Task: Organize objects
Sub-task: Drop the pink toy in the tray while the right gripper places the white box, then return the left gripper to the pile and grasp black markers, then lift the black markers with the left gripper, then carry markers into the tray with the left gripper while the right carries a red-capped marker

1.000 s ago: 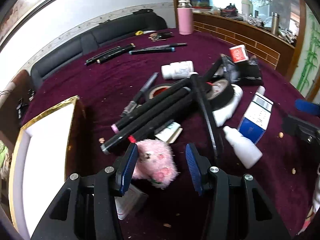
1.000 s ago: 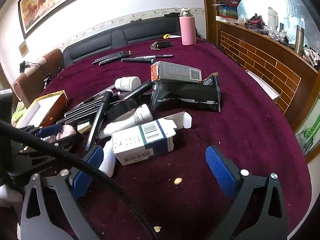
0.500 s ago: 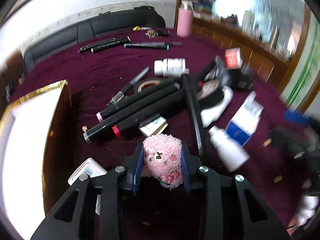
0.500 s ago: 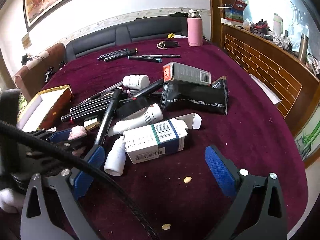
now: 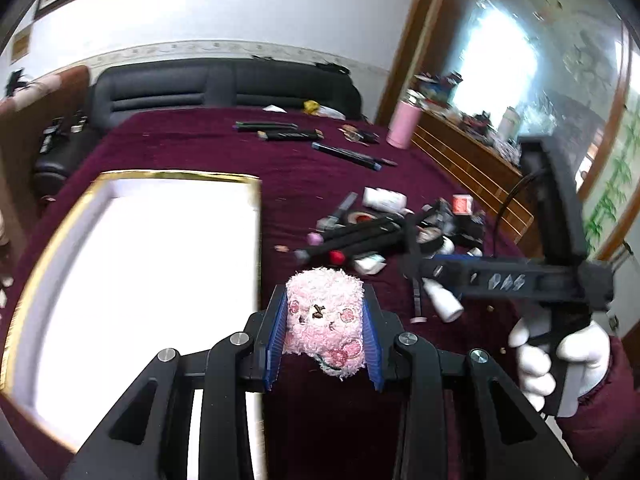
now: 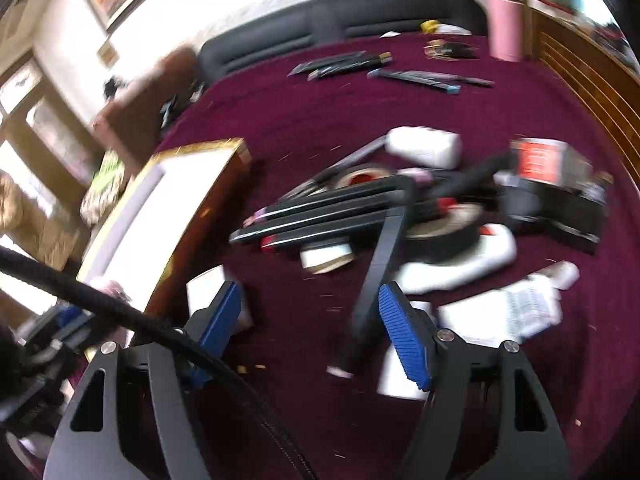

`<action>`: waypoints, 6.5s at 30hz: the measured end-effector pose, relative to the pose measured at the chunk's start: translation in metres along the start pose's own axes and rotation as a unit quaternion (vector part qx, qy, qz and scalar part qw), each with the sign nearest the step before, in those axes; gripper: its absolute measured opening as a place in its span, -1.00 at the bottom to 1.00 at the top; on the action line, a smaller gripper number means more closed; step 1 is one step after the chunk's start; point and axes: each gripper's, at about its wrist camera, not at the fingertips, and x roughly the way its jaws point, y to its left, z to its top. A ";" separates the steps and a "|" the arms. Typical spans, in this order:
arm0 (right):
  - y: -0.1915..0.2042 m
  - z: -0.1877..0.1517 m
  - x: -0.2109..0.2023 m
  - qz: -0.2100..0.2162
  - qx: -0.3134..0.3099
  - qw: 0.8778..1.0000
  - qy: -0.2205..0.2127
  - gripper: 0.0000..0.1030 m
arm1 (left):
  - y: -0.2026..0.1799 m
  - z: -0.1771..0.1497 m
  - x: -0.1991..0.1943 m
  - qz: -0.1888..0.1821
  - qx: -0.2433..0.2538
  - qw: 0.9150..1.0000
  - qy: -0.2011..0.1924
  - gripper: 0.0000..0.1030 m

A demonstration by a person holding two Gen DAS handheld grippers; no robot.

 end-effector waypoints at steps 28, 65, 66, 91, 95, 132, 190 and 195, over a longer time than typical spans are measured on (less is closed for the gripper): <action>0.112 0.107 -0.012 0.085 -0.066 0.994 0.024 -0.36 | 0.069 0.081 -0.038 0.070 -0.003 0.996 -0.053 -0.42; 0.083 0.124 0.132 0.038 0.036 0.995 0.081 -0.20 | 0.190 0.075 0.115 -0.025 -0.264 0.964 0.023 0.17; 0.083 0.125 0.133 0.040 0.036 0.995 0.082 -0.17 | 0.192 0.072 0.112 -0.024 -0.275 0.961 0.018 0.17; 0.030 0.062 -0.064 0.020 0.009 0.991 -0.131 0.44 | 0.126 0.033 0.036 0.066 -0.302 0.948 -0.079 0.18; 0.004 0.031 -0.110 0.009 0.003 0.976 -0.218 1.00 | 0.062 0.056 0.043 0.012 -0.181 0.983 -0.032 0.18; -0.129 -0.044 -0.071 0.057 0.187 0.976 -0.099 0.92 | -0.089 0.019 0.170 -0.012 0.155 0.972 0.176 -0.78; -0.023 0.006 0.032 -0.145 -0.007 0.989 0.002 -0.67 | 0.031 -0.030 0.015 -0.126 -0.072 0.989 0.022 -0.78; -0.035 0.002 0.024 -0.101 0.033 0.994 0.003 -0.76 | 0.033 -0.033 0.008 -0.119 -0.077 0.990 0.017 -0.78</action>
